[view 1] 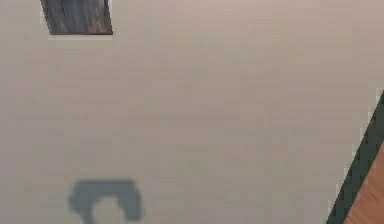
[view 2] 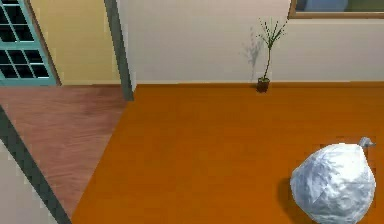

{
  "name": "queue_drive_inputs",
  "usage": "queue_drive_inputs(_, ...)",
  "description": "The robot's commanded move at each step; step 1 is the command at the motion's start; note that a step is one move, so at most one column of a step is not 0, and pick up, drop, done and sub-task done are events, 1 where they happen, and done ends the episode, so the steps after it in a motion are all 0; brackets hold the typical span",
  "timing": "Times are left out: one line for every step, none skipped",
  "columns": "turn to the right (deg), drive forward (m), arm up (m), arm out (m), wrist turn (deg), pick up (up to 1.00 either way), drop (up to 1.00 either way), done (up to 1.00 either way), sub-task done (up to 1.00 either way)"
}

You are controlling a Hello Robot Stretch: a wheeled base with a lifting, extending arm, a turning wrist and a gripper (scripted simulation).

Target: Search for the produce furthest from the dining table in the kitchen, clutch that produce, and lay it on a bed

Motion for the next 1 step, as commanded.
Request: queue_drive_inputs(0.0, 0.2, 0.0, 0.0, 0.0, 0.0, 0.0, 0.0, 0.0)
